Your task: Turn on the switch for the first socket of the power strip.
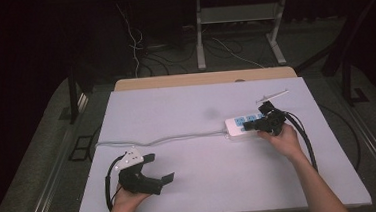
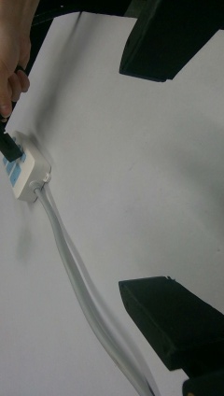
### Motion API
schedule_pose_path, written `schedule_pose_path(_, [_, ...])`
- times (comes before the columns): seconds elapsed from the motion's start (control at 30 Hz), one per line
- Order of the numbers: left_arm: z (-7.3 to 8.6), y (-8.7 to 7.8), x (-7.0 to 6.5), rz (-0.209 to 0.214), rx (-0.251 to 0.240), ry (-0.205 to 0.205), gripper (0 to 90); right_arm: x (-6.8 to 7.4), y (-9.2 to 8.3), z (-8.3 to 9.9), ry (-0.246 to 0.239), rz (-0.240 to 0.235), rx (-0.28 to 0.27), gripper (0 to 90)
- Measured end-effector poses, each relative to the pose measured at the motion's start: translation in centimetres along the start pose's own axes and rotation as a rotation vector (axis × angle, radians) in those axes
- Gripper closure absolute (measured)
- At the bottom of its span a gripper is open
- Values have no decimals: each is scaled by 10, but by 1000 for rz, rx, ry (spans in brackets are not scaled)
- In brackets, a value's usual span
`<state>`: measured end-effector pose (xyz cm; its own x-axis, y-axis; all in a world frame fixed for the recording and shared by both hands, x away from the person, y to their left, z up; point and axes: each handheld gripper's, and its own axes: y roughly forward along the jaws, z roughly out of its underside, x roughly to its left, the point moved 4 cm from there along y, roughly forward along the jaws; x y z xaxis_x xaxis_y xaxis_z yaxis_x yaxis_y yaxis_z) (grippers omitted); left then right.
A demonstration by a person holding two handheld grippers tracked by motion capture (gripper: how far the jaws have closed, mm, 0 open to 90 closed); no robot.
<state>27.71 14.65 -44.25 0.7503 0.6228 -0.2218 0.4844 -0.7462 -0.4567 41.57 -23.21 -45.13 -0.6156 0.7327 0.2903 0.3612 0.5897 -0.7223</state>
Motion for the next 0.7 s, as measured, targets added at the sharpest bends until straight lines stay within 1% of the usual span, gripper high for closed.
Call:
schedule_pose_path(0.03, [0,0,0,0,1,0,0,0,0,0,5,2,0,900])
schedule_pose_path(0.17, [0,0,-1,1,3,1,0,1,0,2,-5,10,-12,900])
schedule_pose_path(0.23, [-1,0,-1,2,4,4,0,0,1,2,0,16,-12,900])
schedule_pose_path(0.33, [-1,1,-2,2,5,8,0,-1,1,2,10,8,-15,900])
schedule_pose_path(0.37, [-1,1,-2,3,7,10,0,0,1,3,0,19,-18,900])
schedule_pose_path(0.4, [-1,1,-2,4,9,11,0,0,1,3,0,19,-18,900])
schedule_pose_path(0.43, [-1,2,-2,6,11,11,0,2,1,2,-2,32,-10,900])
schedule_pose_path(0.53, [-1,3,-2,5,12,8,0,2,1,0,-13,38,3,900])
schedule_pose_path(0.57, [-1,3,-2,5,12,9,0,2,1,0,-9,37,4,900])
schedule_pose_path(0.7, [-2,2,-1,4,9,7,0,7,2,0,-37,78,9,900])
